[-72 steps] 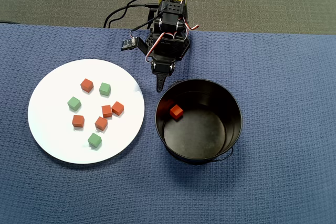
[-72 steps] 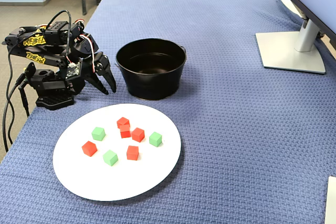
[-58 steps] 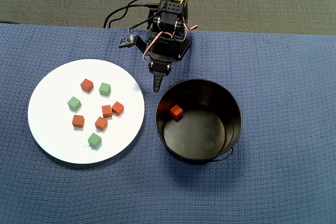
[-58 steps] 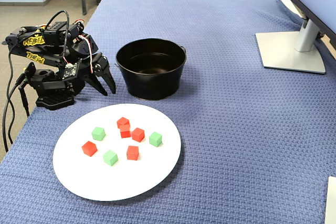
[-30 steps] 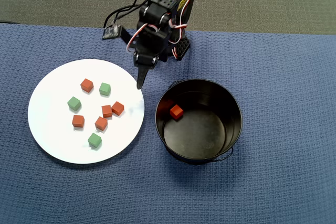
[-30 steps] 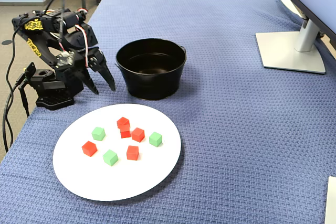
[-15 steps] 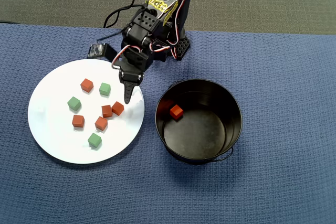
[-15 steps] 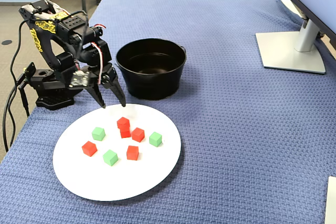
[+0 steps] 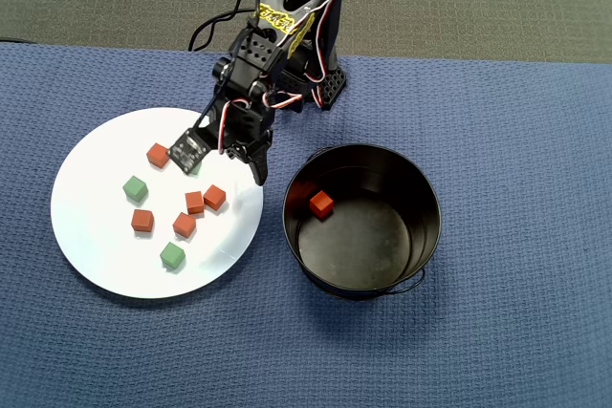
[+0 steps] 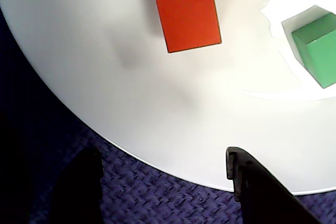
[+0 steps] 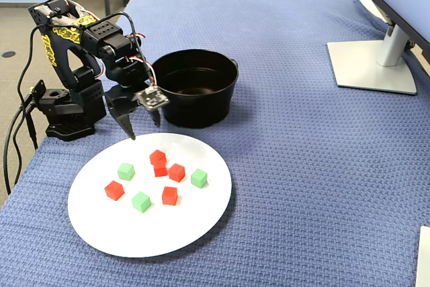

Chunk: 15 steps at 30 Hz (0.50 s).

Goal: Pick up the red cubes from the white plate and place them in the black recipient

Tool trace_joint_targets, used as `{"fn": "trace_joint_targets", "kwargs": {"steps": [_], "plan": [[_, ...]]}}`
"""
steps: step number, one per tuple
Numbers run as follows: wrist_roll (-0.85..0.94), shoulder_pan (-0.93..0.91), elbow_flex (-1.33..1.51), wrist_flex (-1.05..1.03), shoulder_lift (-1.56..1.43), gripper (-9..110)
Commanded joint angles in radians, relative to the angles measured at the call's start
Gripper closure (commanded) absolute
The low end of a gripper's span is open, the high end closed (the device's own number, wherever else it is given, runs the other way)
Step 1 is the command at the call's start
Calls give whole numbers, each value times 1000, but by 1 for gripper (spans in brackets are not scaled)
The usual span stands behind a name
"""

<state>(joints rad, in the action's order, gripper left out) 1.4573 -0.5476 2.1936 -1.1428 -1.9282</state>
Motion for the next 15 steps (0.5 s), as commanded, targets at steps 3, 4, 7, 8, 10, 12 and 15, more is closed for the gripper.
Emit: {"fn": "trace_joint_targets", "kwargs": {"steps": [3, 4, 7, 8, 10, 12, 15], "plan": [[144, -52, -110, 21, 89, 78], [160, -58, -117, 23, 104, 78], [204, -72, -123, 57, 144, 79], [215, -75, -124, 75, 156, 79], [224, -80, -135, 101, 183, 79], [232, -87, -170, 100, 216, 79], [233, -97, -209, 135, 291, 81]]}}
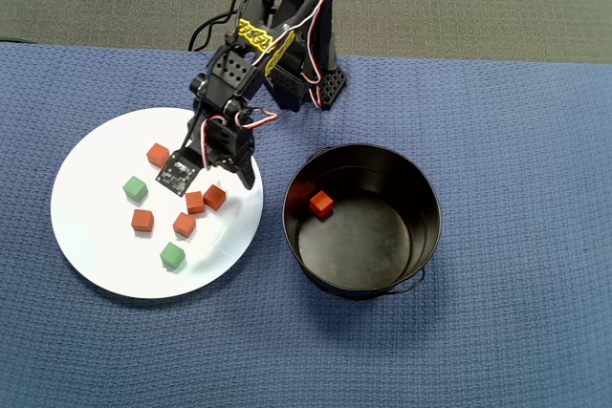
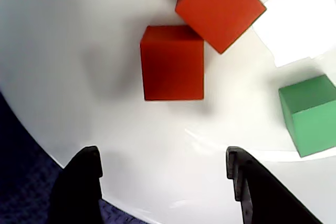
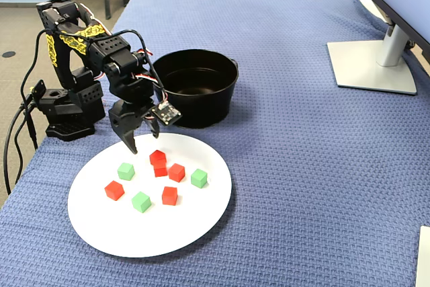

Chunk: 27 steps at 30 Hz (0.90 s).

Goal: Pick up the red cubes from the white plate and place them in the black recipient

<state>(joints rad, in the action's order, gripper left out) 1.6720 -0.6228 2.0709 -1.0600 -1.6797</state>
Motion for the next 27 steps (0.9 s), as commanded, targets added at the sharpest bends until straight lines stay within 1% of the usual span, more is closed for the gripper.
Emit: {"fn": "trace_joint_targets", "kwargs": {"steps": [1, 9, 16, 27], "plan": [[15, -23, -100, 63, 66, 81], [5, -25, -219, 34, 163, 82], [-12, -21, -219, 61, 179, 84], [-15, -18, -201, 72, 175, 84]]}}
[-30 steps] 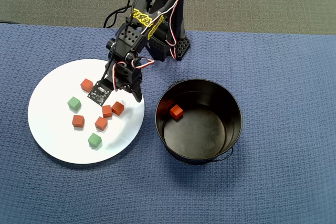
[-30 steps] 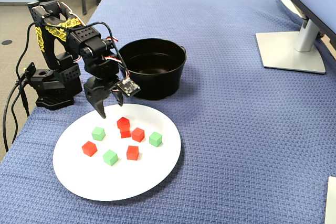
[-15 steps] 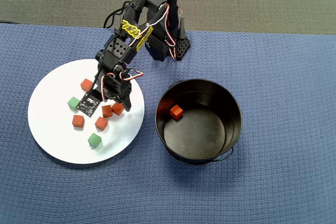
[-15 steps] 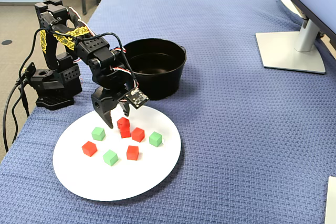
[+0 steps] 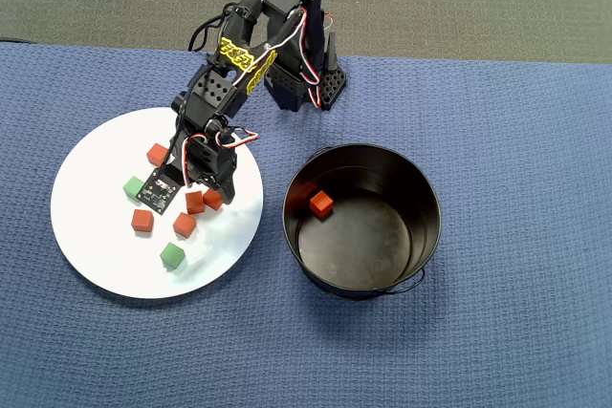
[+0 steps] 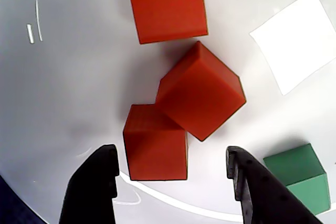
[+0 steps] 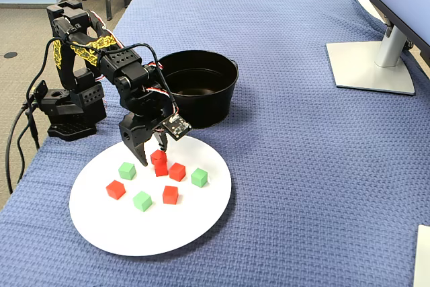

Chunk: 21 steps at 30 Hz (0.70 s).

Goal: Pick up the red cubes from the white plate and place them in the black recipient

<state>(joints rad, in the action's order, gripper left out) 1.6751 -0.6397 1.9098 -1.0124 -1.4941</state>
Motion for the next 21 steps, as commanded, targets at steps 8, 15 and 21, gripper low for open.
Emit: {"fn": "trace_joint_targets", "kwargs": {"steps": [8, 15, 21], "plan": [[-28, -2, -37, 46, 0, 84], [-52, 5, -51, 67, 32, 89], [-141, 34, -38, 80, -15, 101]]}}
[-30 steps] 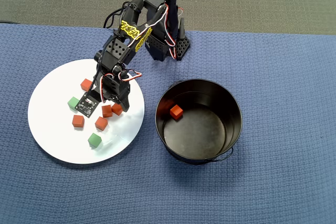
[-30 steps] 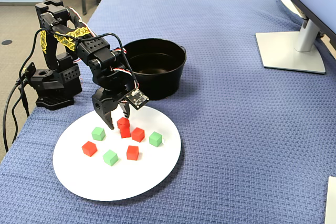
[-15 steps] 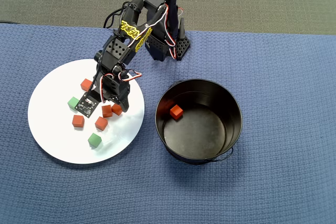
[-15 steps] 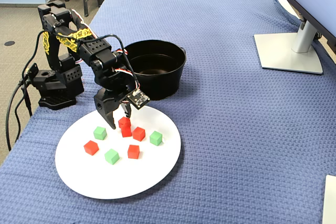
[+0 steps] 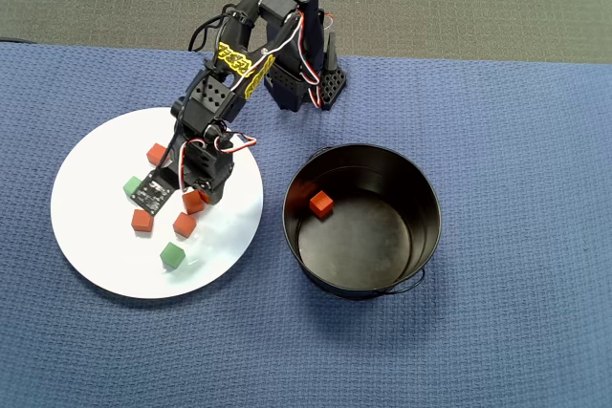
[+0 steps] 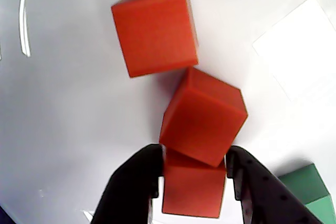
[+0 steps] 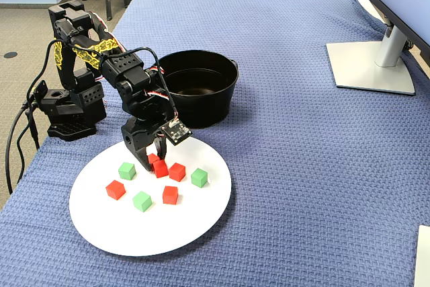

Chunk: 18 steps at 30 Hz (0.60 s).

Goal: Pick up the red cubes from the white plate and place them in the black recipient

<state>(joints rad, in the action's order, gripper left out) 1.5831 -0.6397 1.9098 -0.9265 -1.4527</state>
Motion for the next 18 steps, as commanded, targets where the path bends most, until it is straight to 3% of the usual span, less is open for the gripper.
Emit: {"fn": "trace_joint_targets", "kwargs": {"steps": [1, 6, 18], "plan": [[-58, 40, -61, -66, -84, 101], [-118, 89, -141, -333, -310, 101], [-664, 437, -213, -463, -756, 102]]}}
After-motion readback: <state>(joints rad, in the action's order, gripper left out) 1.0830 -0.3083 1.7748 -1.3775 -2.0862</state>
